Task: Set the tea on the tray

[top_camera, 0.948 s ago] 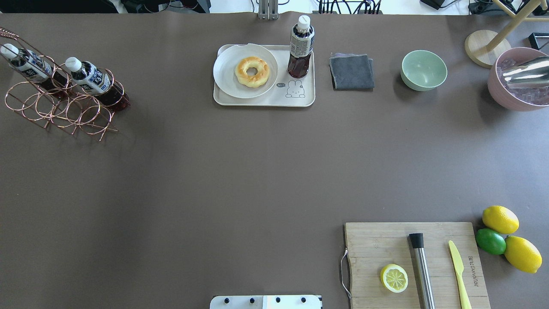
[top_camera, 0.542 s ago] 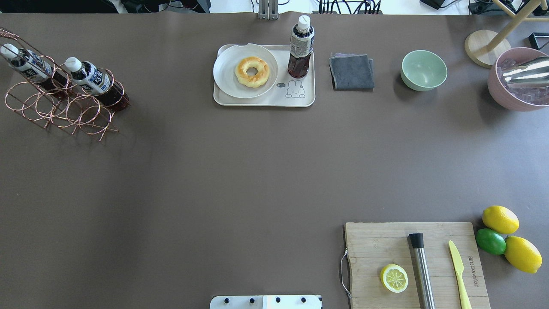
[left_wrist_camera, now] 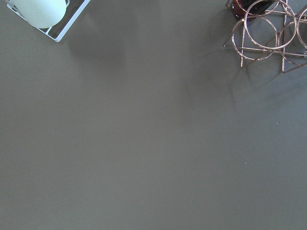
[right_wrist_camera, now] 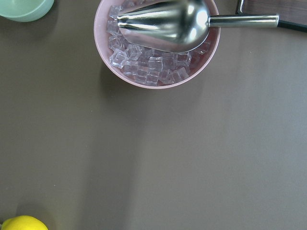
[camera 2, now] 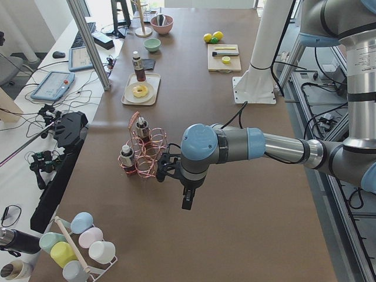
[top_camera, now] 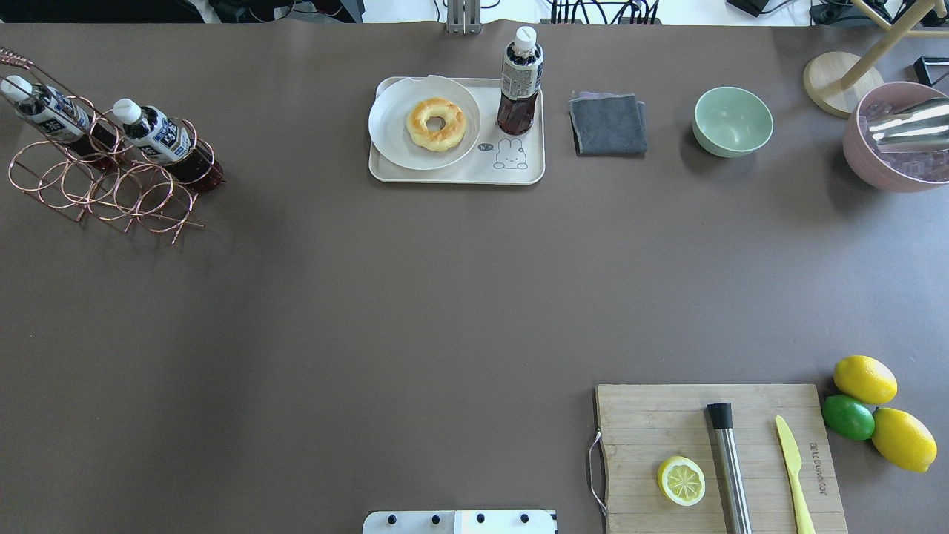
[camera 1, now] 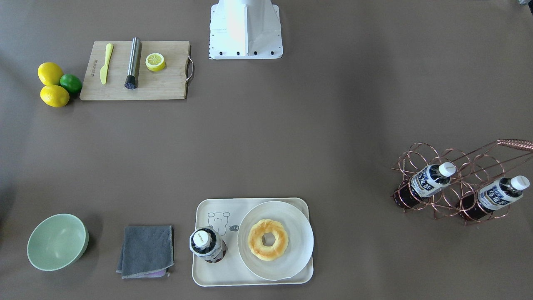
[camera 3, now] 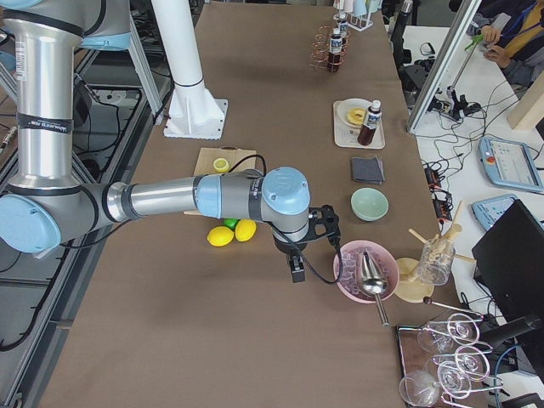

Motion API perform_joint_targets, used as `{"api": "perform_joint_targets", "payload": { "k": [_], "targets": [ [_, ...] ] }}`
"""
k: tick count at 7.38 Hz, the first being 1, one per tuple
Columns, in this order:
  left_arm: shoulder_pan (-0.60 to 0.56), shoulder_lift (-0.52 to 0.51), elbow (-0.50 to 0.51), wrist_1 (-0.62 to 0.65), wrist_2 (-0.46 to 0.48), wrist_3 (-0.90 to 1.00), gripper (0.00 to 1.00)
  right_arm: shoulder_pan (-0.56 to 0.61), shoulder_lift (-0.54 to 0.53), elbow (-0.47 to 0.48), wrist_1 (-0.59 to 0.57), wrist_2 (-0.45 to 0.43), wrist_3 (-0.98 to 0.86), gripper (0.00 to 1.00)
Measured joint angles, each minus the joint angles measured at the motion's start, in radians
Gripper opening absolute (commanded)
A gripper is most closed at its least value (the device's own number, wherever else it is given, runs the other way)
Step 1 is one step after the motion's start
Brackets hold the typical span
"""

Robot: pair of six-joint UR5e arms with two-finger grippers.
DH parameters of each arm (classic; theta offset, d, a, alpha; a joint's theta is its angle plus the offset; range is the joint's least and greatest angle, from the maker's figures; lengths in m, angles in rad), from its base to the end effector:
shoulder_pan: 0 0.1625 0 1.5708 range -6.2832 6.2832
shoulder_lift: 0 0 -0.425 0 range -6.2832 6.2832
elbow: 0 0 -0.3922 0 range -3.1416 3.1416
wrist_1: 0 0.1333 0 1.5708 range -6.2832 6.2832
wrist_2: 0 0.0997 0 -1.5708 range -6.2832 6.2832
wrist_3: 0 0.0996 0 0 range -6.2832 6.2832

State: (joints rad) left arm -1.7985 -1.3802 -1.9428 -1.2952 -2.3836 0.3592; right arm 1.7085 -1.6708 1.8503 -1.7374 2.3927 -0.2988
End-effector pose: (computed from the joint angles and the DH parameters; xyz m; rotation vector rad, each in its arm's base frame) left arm -0.1493 -0.3740 0.5866 0.1498 0.8034 0.0858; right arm 0.1207 -0.4315 0.5819 0.1900 -0.8006 -0.1572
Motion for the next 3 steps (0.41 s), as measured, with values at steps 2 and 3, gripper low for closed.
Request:
{"api": "perform_joint_targets", "payload": {
  "k": [2, 3],
  "targets": [
    [-0.001, -0.001, -0.012, -0.003, -0.002, -0.006, 0.97, 0.0, -0.01, 0.001, -0.001, 0.005, -0.004, 1.0],
    [0.0, -0.002, -0.02, -0.005, -0.004, -0.025, 0.97, 0.0, -0.033, 0.028, -0.003, 0.013, -0.002, 1.0]
  ]
}}
